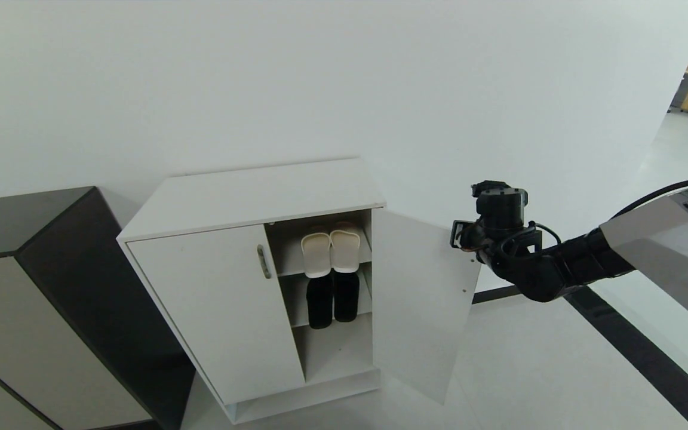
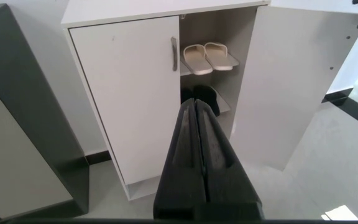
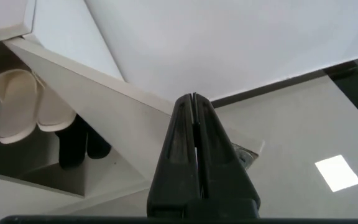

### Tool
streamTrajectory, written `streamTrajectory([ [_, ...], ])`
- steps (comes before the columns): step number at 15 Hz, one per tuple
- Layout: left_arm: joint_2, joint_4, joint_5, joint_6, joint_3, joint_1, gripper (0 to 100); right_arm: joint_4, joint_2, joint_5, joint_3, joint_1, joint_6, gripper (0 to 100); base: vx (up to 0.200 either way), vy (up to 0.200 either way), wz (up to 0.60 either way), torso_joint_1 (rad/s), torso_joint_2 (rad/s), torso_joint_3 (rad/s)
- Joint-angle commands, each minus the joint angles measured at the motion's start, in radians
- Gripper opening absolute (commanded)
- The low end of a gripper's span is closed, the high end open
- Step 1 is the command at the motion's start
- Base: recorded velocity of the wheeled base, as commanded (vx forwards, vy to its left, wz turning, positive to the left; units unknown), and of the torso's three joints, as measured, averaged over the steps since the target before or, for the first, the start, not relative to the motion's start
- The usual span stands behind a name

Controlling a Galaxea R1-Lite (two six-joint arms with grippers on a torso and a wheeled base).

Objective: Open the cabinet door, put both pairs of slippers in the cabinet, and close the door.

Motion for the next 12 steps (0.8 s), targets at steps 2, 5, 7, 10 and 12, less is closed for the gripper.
streamTrajectory([
  [2,0.0,-0.001,0.0,0.0,0.0,0.0,0,-0.001,0.032,0.0,-0.001,-0.006,-0.002,0,0.0,0.0,0.0,0.0,0.0,0.0],
  [5,0.0,-0.001,-0.001,0.0,0.0,0.0,0,-0.001,0.035,0.0,0.003,-0.006,-0.004,0,0.0,0.0,0.0,0.0,0.0,0.0],
  [7,0.0,-0.001,-0.001,0.0,0.0,0.0,0,-0.001,0.033,-0.002,0.008,-0.003,-0.004,0,0.0,0.0,0.0,0.0,0.0,0.0],
  [10,0.0,-0.001,-0.001,0.0,0.0,0.0,0,-0.002,0.009,-0.006,0.049,0.029,-0.007,0,0.0,0.0,0.0,0.0,0.0,0.0],
  [12,0.0,0.001,0.0,0.0,0.0,0.0,0,-0.002,-0.025,-0.008,0.085,0.067,-0.005,0,0.0,0.0,0.0,0.0,0.0,0.0],
])
